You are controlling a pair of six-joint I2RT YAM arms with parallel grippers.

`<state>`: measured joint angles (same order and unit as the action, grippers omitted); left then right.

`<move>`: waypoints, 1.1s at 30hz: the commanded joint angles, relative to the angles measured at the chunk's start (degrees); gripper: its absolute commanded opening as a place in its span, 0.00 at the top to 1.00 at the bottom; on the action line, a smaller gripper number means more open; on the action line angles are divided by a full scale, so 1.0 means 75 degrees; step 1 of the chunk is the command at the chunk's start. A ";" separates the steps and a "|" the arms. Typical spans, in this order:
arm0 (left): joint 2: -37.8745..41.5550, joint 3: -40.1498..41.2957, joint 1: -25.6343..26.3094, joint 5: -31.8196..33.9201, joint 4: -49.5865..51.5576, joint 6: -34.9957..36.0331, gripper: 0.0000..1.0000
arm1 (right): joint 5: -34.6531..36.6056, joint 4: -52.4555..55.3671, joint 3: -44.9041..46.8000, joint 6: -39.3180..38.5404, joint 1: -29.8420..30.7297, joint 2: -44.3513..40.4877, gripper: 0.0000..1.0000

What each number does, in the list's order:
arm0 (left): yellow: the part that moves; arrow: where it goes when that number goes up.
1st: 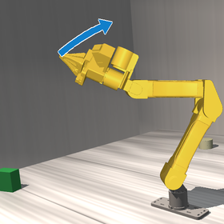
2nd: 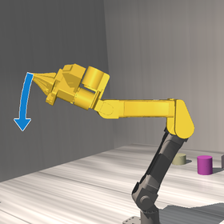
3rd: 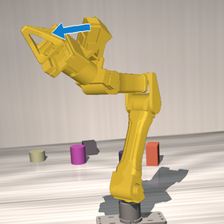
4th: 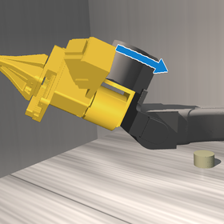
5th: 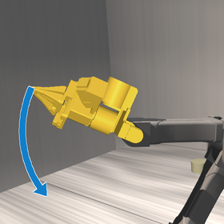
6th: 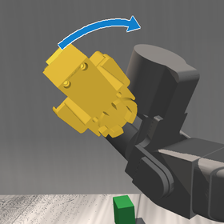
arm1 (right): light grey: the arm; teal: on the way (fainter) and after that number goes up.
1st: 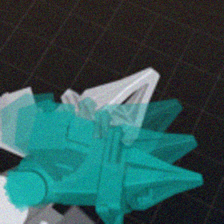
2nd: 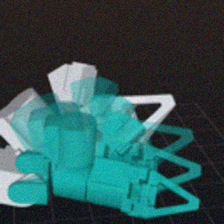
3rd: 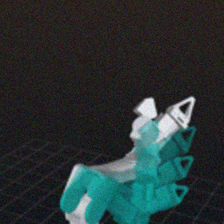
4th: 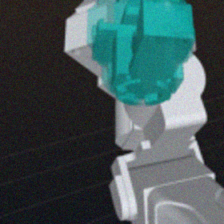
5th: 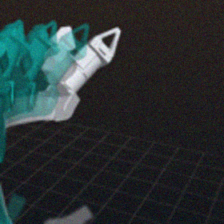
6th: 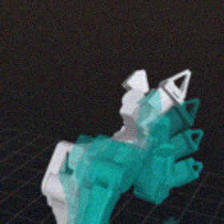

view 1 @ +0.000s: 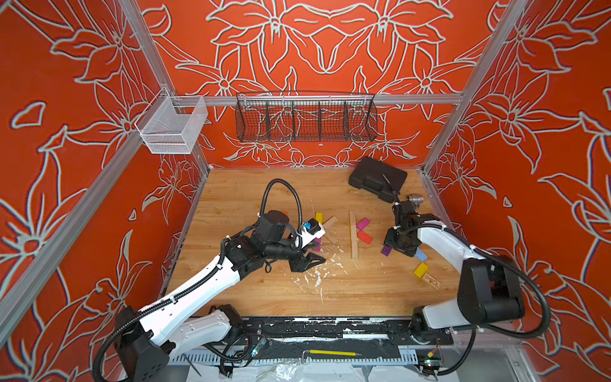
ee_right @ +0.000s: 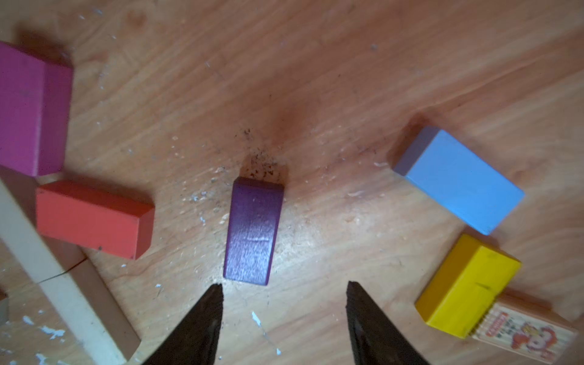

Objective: Assemble the letter k with building blocks
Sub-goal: Pick up the building block from the center of the board.

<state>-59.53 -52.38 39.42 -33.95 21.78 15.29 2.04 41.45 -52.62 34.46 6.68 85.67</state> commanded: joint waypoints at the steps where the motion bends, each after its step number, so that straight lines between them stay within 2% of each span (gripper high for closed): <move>1: 0.0132 -0.0022 0.0133 -0.0612 -0.0338 0.0816 0.40 | -0.0280 -0.0333 -0.0288 -0.0072 -0.0058 0.0523 0.39; 8: 0.0325 0.0140 0.0239 -0.0609 -0.0217 0.1120 0.25 | -0.0333 -0.0574 -0.0361 0.0014 -0.0058 0.1196 0.48; 14: 0.0308 0.0106 0.0241 -0.0477 -0.0220 0.1117 0.20 | -0.0311 -0.0640 -0.0244 0.0056 -0.0058 0.1249 0.55; 20: 0.0291 0.0112 0.0240 -0.0256 -0.0232 0.0987 0.19 | -0.0491 -0.0570 -0.0294 -0.0018 -0.0050 0.0916 0.70; 23: 0.0295 0.0063 0.0231 0.0331 -0.0250 0.0600 0.16 | -0.0815 -0.0600 -0.0328 -0.0050 0.0016 0.0506 0.75; 26: 0.0197 -0.0097 0.0241 0.1286 -0.0216 -0.0199 0.01 | -0.1003 -0.0535 -0.0485 0.0026 0.0314 0.0100 0.76; 33: -0.0227 -0.0761 0.0216 0.4095 0.0418 -0.2777 0.02 | -0.0879 -0.0392 -0.1509 0.0639 0.1910 0.0003 0.76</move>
<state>-60.29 -55.61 40.93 -14.74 22.09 5.26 -4.54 37.39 -60.80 36.14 17.02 85.80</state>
